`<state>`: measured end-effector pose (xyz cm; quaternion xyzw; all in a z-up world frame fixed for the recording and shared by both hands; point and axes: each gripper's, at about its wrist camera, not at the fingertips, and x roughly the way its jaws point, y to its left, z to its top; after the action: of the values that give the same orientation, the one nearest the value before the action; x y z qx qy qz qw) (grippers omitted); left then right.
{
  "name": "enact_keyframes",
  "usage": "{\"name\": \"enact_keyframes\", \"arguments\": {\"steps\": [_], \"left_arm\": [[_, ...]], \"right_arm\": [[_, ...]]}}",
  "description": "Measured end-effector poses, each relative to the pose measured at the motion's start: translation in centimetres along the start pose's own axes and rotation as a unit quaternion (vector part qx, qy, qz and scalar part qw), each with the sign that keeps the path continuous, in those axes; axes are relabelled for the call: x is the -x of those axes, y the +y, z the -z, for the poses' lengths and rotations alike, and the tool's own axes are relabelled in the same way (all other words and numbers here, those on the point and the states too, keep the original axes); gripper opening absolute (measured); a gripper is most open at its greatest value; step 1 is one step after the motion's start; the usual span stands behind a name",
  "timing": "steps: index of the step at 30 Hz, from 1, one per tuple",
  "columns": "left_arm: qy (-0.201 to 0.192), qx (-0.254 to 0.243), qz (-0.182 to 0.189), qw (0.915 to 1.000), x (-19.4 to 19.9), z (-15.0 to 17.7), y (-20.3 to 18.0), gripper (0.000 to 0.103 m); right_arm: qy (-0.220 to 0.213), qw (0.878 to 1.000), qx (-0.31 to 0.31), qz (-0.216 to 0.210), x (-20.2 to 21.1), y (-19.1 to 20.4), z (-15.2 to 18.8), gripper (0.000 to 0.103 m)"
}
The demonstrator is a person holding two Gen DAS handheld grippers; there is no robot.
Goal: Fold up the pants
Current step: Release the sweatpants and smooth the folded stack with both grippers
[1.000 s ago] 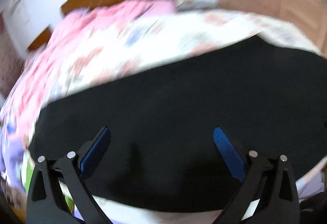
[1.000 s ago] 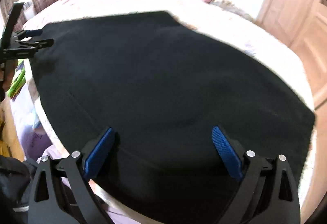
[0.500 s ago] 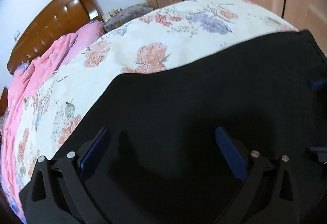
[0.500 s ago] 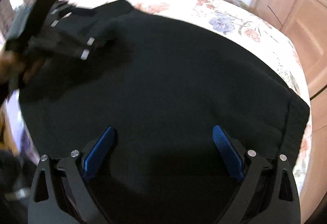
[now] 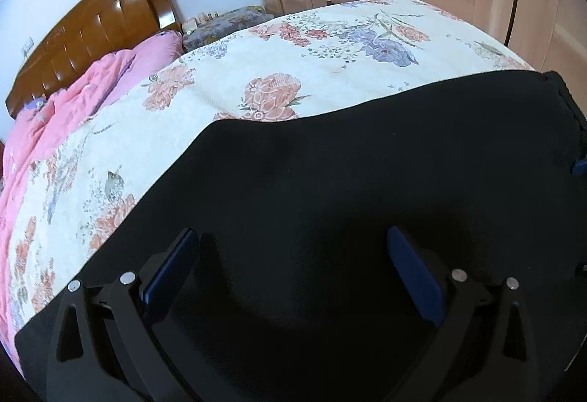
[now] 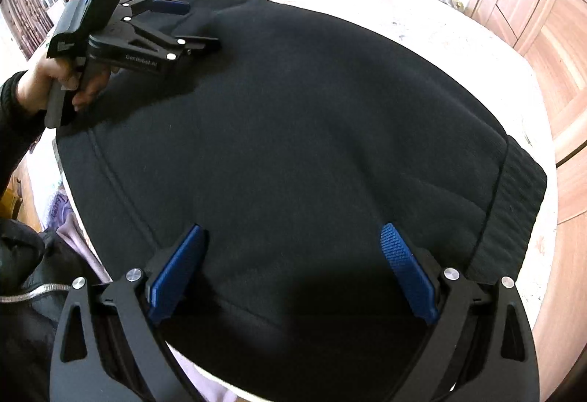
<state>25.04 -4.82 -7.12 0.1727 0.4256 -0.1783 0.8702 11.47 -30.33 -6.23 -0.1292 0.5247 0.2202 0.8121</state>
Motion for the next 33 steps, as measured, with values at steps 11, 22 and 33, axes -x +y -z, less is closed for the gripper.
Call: {"name": "enact_keyframes", "arguments": {"steps": [11, 22, 33], "left_arm": [[-0.005, 0.020, 0.017, 0.9997, -0.2, 0.3, 0.5, 0.102], [-0.005, 0.025, 0.016, 0.9996, 0.0, 0.4, 0.6, 0.102], [-0.004, 0.045, 0.037, 0.9983, -0.3, 0.6, 1.2, 0.102]], "right_arm": [[0.008, 0.995, 0.010, 0.098, 1.9, 1.7, 0.5, 0.095], [-0.027, 0.996, -0.034, 0.079, 5.2, -0.4, 1.4, 0.098], [0.004, 0.999, 0.006, 0.034, -0.4, -0.8, -1.4, 0.099]]}}
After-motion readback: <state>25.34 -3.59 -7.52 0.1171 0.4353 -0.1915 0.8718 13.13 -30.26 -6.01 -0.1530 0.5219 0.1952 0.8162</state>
